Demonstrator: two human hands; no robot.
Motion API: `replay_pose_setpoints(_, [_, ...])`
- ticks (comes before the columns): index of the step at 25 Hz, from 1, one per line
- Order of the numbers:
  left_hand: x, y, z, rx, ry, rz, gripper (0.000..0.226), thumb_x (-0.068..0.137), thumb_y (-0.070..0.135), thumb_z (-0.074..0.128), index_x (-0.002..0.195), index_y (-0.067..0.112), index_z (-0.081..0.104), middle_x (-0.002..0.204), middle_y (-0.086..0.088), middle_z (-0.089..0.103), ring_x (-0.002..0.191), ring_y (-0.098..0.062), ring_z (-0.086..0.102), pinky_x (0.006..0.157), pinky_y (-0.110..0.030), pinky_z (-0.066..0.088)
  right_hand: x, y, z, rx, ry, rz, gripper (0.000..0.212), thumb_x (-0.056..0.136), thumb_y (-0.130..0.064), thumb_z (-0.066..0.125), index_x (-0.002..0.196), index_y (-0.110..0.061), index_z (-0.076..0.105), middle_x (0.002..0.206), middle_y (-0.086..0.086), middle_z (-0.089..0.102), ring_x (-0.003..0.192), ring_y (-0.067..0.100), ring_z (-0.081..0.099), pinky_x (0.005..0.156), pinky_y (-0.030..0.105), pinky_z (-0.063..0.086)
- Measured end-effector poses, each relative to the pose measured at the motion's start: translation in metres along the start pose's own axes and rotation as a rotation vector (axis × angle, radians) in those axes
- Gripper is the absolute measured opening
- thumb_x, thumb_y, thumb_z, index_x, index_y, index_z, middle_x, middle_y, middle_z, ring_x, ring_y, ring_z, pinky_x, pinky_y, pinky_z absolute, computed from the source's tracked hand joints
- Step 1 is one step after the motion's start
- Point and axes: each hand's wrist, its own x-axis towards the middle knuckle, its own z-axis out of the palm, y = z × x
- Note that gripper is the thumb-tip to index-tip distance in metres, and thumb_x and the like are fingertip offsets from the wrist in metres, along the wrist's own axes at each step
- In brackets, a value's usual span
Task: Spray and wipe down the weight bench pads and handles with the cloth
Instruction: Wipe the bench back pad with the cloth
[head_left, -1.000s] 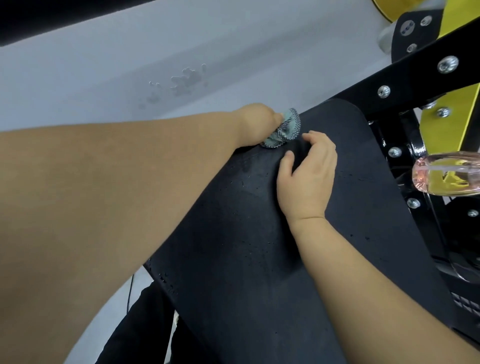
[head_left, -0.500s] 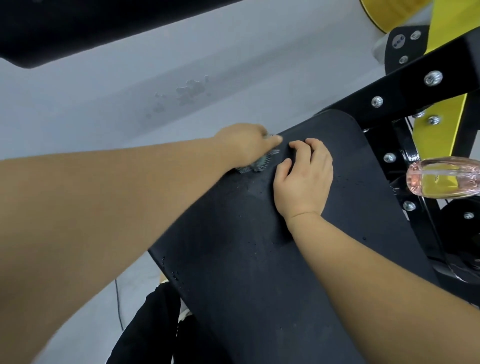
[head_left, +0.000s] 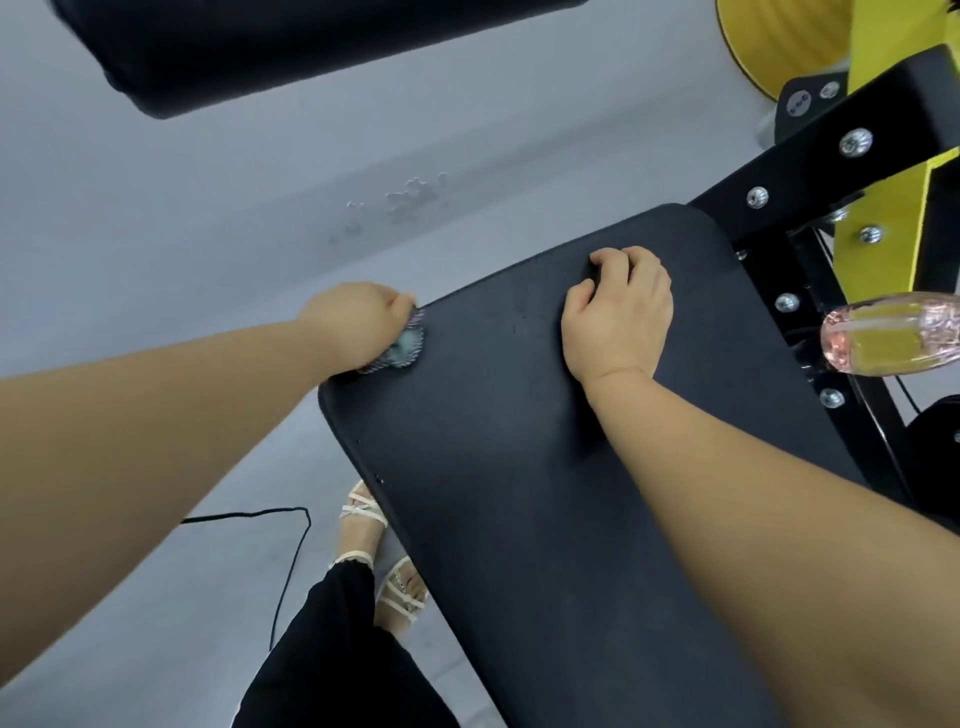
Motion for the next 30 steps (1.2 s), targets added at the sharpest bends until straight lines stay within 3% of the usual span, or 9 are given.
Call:
replay_pose_setpoints(3, [-0.013,0.002,-0.006,-0.071,-0.007,-0.109,0.045,0.103,0.031,0.024,0.116,0.004,0.057,0.124,-0.019,0.055,0.116,-0.033,0.048,0.092,-0.032,0.036,-0.006,-0.010,-0.018,-0.072,-0.225,-0.001,0.040,0.094,-0.025,0.042,0.131,-0.011,0.048,0.142,0.014,0.037,0.134,0.032,0.028,0.113,0.045,0.018])
replay_pose_setpoints(8, [0.001,0.053,-0.001,-0.156,0.090,0.016,0.043,0.102,0.028,0.025,0.119,0.005,0.056,0.128,-0.018,0.054,0.117,-0.031,0.049,0.092,-0.032,0.037,-0.100,-0.043,-0.042,0.037,-0.355,-0.175,0.045,0.092,-0.035,0.048,0.135,-0.021,0.045,0.152,0.004,0.025,0.142,0.027,0.012,0.116,0.044,0.005])
replay_pose_setpoints(12, [-0.012,0.021,0.010,-0.131,0.162,0.019,0.041,0.102,0.029,0.025,0.115,0.008,0.057,0.123,-0.015,0.057,0.113,-0.030,0.050,0.086,-0.029,0.036,-0.134,-0.042,-0.023,-0.063,-0.227,-0.230,0.053,0.088,-0.041,0.035,0.131,-0.015,0.051,0.146,0.011,0.039,0.139,0.033,0.027,0.114,0.050,0.014])
replay_pose_setpoints(15, [-0.028,-0.004,0.021,-0.228,0.211,-0.036,0.037,0.100,0.023,0.029,0.117,0.010,0.059,0.121,-0.012,0.059,0.112,-0.029,0.052,0.086,-0.028,0.038,-0.134,-0.046,-0.018,-0.104,-0.206,-0.221,0.058,0.085,-0.042,0.029,0.131,-0.015,0.051,0.146,0.012,0.039,0.139,0.034,0.027,0.114,0.051,0.014])
replay_pose_setpoints(19, [-0.058,-0.020,0.050,-0.629,0.404,-0.186,0.042,0.099,0.019,0.030,0.138,0.017,0.045,0.145,-0.005,0.038,0.131,-0.020,0.037,0.104,-0.024,0.028,-0.135,-0.046,-0.018,-0.113,-0.211,-0.221,0.061,0.084,-0.044,0.024,0.134,-0.015,0.047,0.148,0.011,0.035,0.140,0.033,0.022,0.115,0.050,0.011])
replay_pose_setpoints(22, [-0.097,-0.005,0.082,-0.933,0.429,-0.351,0.046,0.101,0.023,0.023,0.148,0.019,0.024,0.150,-0.004,0.027,0.135,-0.018,0.030,0.103,-0.022,0.022,-0.135,-0.045,-0.018,-0.111,-0.212,-0.209,0.061,0.084,-0.044,0.023,0.134,-0.017,0.047,0.149,0.010,0.034,0.141,0.032,0.021,0.116,0.049,0.010])
replay_pose_setpoints(25, [-0.088,-0.003,0.089,-1.194,0.446,-0.468,0.040,0.100,0.028,0.025,0.134,0.015,0.042,0.137,-0.008,0.045,0.125,-0.028,0.043,0.107,-0.033,0.032,-0.135,-0.045,-0.019,-0.103,-0.214,-0.204,0.061,0.084,-0.045,0.023,0.134,-0.018,0.046,0.150,0.009,0.033,0.141,0.031,0.020,0.117,0.048,0.009])
replay_pose_setpoints(28, [-0.054,-0.018,0.069,-1.204,0.472,-0.529,0.037,0.099,0.026,0.027,0.114,0.005,0.053,0.121,-0.017,0.057,0.114,-0.034,0.051,0.096,-0.037,0.041,-0.135,-0.044,-0.017,-0.101,-0.221,-0.210,0.061,0.084,-0.045,0.023,0.135,-0.019,0.044,0.150,0.008,0.031,0.142,0.030,0.019,0.117,0.047,0.007])
replay_pose_setpoints(30, [-0.054,-0.014,0.077,-1.177,0.497,-0.498,0.038,0.100,0.028,0.027,0.118,0.005,0.052,0.124,-0.017,0.054,0.119,-0.033,0.048,0.101,-0.039,0.039,-0.135,-0.044,-0.016,-0.107,-0.209,-0.214,0.060,0.084,-0.044,0.024,0.134,-0.018,0.045,0.150,0.008,0.031,0.142,0.030,0.019,0.117,0.047,0.008])
